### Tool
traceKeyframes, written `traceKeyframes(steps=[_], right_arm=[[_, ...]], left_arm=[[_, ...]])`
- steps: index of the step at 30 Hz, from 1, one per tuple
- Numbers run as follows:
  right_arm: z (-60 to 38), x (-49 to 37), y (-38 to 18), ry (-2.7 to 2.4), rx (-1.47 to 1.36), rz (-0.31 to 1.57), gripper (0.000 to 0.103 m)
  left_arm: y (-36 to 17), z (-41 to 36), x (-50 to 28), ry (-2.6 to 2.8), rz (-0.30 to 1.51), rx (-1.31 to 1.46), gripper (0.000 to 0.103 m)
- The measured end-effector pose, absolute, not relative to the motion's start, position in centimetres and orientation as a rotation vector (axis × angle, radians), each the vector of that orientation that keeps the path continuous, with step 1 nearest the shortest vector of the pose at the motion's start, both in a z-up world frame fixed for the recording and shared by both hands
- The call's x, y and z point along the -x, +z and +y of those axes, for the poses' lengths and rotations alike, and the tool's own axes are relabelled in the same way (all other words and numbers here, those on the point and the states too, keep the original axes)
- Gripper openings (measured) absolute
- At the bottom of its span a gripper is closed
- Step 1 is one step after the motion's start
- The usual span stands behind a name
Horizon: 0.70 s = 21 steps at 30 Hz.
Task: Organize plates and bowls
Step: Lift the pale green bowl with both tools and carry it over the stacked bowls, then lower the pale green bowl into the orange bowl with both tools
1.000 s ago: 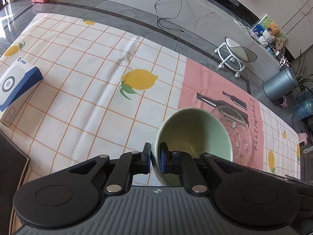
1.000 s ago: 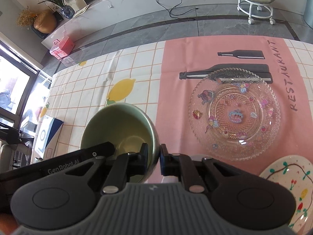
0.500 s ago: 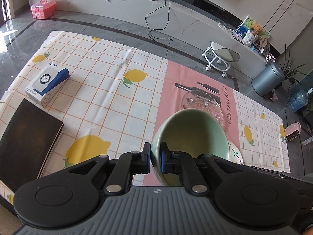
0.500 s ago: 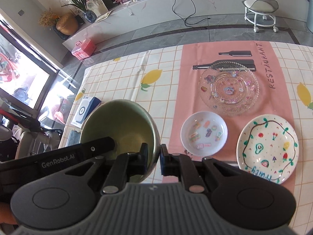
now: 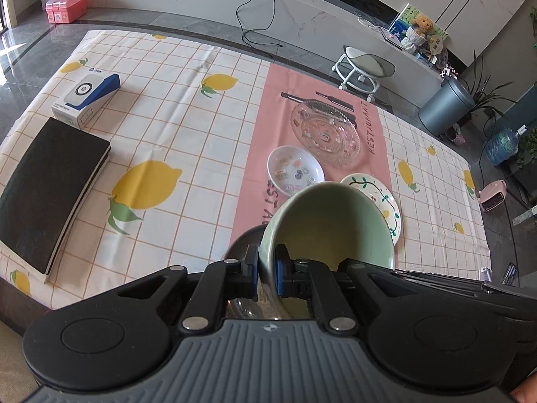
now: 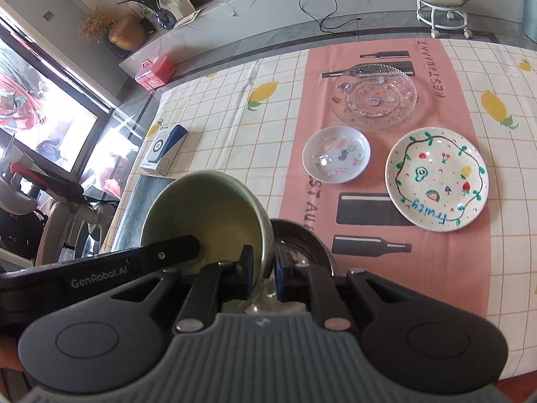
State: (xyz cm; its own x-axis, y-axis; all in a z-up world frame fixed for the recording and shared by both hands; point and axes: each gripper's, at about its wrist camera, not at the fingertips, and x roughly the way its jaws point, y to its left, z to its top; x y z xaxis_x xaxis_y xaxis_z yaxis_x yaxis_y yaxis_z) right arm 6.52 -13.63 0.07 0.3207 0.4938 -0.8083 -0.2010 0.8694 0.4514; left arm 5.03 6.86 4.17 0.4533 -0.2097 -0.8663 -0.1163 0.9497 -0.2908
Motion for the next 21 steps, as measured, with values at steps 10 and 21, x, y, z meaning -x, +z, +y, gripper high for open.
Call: traceKeyframes(steps=[10,21], right_arm=[[-14.4,-5.5,-2.3,0.438,-0.27,1.21,0.01],[-13.6,-6.6,-5.2,0.424,-0.235,1.287,0.009]], left_arm=[[1.3,6.2,-4.2,-0.07,1.163,0.348,0.01],[-0.9,5.8,-5.2,-0.061,1.252,0.292,0.01]])
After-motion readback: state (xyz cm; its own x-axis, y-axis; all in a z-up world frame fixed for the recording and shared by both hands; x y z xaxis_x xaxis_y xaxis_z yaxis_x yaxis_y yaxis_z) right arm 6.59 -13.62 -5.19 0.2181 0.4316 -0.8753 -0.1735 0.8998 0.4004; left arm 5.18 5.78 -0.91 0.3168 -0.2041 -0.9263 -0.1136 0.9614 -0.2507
